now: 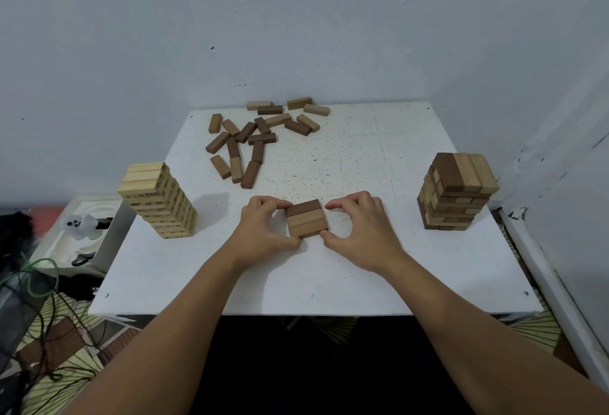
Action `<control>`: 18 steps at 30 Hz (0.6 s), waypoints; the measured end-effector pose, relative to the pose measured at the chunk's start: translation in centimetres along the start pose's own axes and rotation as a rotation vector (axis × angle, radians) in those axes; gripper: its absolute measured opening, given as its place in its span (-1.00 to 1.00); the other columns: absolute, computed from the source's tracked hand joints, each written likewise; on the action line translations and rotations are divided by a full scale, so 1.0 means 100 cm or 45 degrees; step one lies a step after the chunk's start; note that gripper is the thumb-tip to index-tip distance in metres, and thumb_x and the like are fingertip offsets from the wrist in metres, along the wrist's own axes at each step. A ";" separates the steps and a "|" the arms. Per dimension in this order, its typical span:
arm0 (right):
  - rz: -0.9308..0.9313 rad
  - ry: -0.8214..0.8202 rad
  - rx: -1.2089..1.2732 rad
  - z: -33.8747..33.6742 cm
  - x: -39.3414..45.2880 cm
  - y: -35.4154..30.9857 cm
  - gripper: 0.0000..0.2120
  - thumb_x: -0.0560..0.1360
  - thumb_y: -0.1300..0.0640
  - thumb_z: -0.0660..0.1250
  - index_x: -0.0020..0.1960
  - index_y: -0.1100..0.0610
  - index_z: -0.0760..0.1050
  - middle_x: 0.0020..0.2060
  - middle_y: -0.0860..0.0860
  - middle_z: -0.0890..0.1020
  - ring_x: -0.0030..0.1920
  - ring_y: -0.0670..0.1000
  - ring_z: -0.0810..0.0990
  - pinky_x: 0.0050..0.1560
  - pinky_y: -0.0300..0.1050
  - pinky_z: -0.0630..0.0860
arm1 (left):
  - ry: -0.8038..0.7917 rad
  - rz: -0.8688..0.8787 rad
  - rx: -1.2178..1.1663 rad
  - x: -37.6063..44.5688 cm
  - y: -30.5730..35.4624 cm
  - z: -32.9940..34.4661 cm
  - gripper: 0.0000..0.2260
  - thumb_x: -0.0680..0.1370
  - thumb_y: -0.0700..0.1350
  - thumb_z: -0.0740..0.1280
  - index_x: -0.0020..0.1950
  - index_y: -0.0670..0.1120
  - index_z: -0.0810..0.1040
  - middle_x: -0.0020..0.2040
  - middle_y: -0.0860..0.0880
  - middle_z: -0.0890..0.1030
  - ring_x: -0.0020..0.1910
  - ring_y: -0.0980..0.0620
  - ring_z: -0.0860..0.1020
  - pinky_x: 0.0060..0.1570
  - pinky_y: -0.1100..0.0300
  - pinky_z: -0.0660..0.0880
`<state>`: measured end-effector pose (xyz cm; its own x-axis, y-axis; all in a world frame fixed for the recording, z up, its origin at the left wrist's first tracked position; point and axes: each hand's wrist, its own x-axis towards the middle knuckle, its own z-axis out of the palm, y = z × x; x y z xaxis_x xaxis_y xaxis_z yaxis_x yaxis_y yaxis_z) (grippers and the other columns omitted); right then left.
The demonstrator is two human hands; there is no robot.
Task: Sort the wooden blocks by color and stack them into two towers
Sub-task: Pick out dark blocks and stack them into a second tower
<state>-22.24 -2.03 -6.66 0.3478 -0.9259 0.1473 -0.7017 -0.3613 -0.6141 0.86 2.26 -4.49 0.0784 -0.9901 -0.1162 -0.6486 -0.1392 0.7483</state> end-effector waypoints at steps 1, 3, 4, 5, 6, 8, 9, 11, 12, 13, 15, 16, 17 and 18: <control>-0.005 -0.004 -0.005 0.000 0.000 0.000 -0.55 0.43 -0.21 0.46 0.29 -0.18 0.53 0.15 -0.17 0.36 0.21 -0.10 0.27 0.30 -0.21 0.29 | -0.004 0.002 -0.005 0.000 0.000 0.000 -0.39 0.35 -0.01 0.65 0.35 0.17 0.53 0.28 0.20 0.36 0.43 0.14 0.29 0.27 0.28 0.24; -0.017 -0.001 -0.002 0.000 0.000 0.001 -0.58 0.43 -0.21 0.46 0.27 -0.20 0.56 0.14 -0.17 0.35 0.20 -0.09 0.26 0.33 -0.20 0.28 | -0.010 0.002 -0.017 0.000 0.000 -0.001 -0.39 0.35 -0.01 0.65 0.35 0.17 0.53 0.28 0.20 0.36 0.42 0.15 0.28 0.25 0.31 0.24; -0.020 -0.002 0.002 0.000 0.000 0.001 -0.59 0.43 -0.22 0.46 0.26 -0.21 0.56 0.14 -0.17 0.35 0.20 -0.09 0.26 0.34 -0.20 0.28 | -0.010 0.004 -0.015 0.001 0.001 0.000 -0.39 0.35 -0.01 0.65 0.35 0.17 0.53 0.29 0.19 0.36 0.42 0.15 0.28 0.24 0.31 0.23; -0.021 -0.005 0.003 0.000 0.000 0.001 -0.58 0.42 -0.22 0.46 0.26 -0.22 0.55 0.14 -0.18 0.35 0.20 -0.09 0.26 0.35 -0.20 0.27 | -0.007 0.009 -0.006 0.001 0.001 0.000 -0.39 0.35 -0.01 0.65 0.35 0.16 0.53 0.29 0.18 0.36 0.43 0.14 0.28 0.25 0.31 0.23; -0.021 -0.010 -0.001 0.000 0.000 0.001 -0.55 0.42 -0.23 0.46 0.29 -0.22 0.53 0.14 -0.17 0.35 0.20 -0.09 0.26 0.35 -0.20 0.26 | -0.004 0.016 0.003 0.001 0.000 0.000 -0.40 0.35 -0.01 0.65 0.34 0.16 0.53 0.29 0.17 0.37 0.43 0.13 0.28 0.25 0.31 0.23; -0.016 -0.037 -0.022 -0.001 0.001 0.001 -0.45 0.43 -0.23 0.45 0.39 -0.22 0.46 0.16 -0.17 0.33 0.20 -0.10 0.24 0.35 -0.22 0.22 | 0.003 0.034 0.015 0.001 0.000 0.000 -0.41 0.35 0.00 0.65 0.33 0.16 0.54 0.29 0.17 0.38 0.42 0.12 0.28 0.22 0.34 0.23; -0.013 -0.063 -0.041 -0.002 0.002 0.001 -0.40 0.44 -0.24 0.44 0.45 -0.23 0.41 0.17 -0.17 0.30 0.21 -0.09 0.22 0.35 -0.23 0.19 | 0.003 0.040 0.018 0.001 0.000 -0.001 -0.41 0.35 0.00 0.65 0.33 0.17 0.55 0.28 0.18 0.38 0.41 0.13 0.28 0.20 0.36 0.24; 0.001 -0.137 -0.086 -0.004 0.004 -0.001 -0.31 0.47 -0.25 0.41 0.55 -0.27 0.27 0.19 -0.18 0.25 0.26 -0.06 0.21 0.38 -0.22 0.12 | -0.003 0.046 0.022 0.001 0.000 -0.001 -0.41 0.33 0.02 0.66 0.32 0.17 0.56 0.27 0.19 0.38 0.40 0.13 0.28 0.21 0.33 0.23; 0.013 -0.185 -0.105 -0.006 0.006 -0.002 -0.28 0.48 -0.26 0.39 0.58 -0.30 0.21 0.19 -0.18 0.23 0.29 -0.04 0.19 0.38 -0.21 0.08 | -0.004 0.048 0.021 0.001 0.000 -0.001 -0.41 0.31 0.05 0.66 0.31 0.18 0.56 0.27 0.20 0.38 0.40 0.13 0.27 0.24 0.29 0.23; 0.026 -0.239 -0.119 -0.008 0.008 -0.004 -0.26 0.49 -0.26 0.37 0.60 -0.32 0.15 0.20 -0.17 0.21 0.31 -0.03 0.18 0.37 -0.20 0.03 | -0.002 0.051 0.017 0.001 0.001 -0.002 -0.40 0.29 0.08 0.65 0.30 0.19 0.56 0.26 0.21 0.38 0.40 0.12 0.28 0.25 0.26 0.23; 0.053 -0.351 -0.117 -0.013 0.015 -0.007 -0.26 0.50 -0.25 0.37 0.59 -0.38 0.11 0.21 -0.14 0.21 0.32 -0.02 0.16 0.34 -0.18 -0.01 | 0.008 0.049 0.013 0.000 0.002 -0.002 -0.37 0.23 0.15 0.60 0.28 0.21 0.57 0.25 0.21 0.39 0.39 0.11 0.27 0.26 0.23 0.24; 0.064 -0.405 -0.103 -0.017 0.018 -0.009 -0.28 0.50 -0.24 0.37 0.58 -0.39 0.13 0.22 -0.12 0.21 0.30 -0.01 0.16 0.32 -0.17 -0.01 | 0.012 0.046 0.019 0.000 0.003 -0.002 -0.37 0.22 0.17 0.58 0.28 0.21 0.57 0.25 0.21 0.39 0.39 0.10 0.27 0.26 0.22 0.24; 0.069 -0.451 -0.095 -0.022 0.021 -0.010 -0.30 0.50 -0.24 0.39 0.56 -0.40 0.16 0.23 -0.10 0.22 0.29 -0.02 0.16 0.31 -0.16 0.01 | 0.013 0.041 0.027 0.000 0.004 -0.002 -0.36 0.21 0.18 0.56 0.28 0.21 0.57 0.24 0.21 0.39 0.38 0.10 0.27 0.26 0.21 0.24; 0.062 -0.481 -0.101 -0.026 0.024 -0.012 -0.32 0.49 -0.24 0.40 0.53 -0.40 0.20 0.24 -0.09 0.22 0.26 -0.02 0.16 0.29 -0.15 0.03 | 0.011 0.037 0.037 0.000 0.005 -0.001 -0.36 0.20 0.19 0.55 0.28 0.21 0.56 0.23 0.22 0.39 0.37 0.11 0.26 0.26 0.20 0.24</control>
<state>-22.22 -4.11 -3.55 0.5070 -0.8417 -0.1858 -0.7640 -0.3390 -0.5490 0.62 2.23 -4.02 0.0660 -0.9938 -0.0890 -0.6722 -0.1102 0.7321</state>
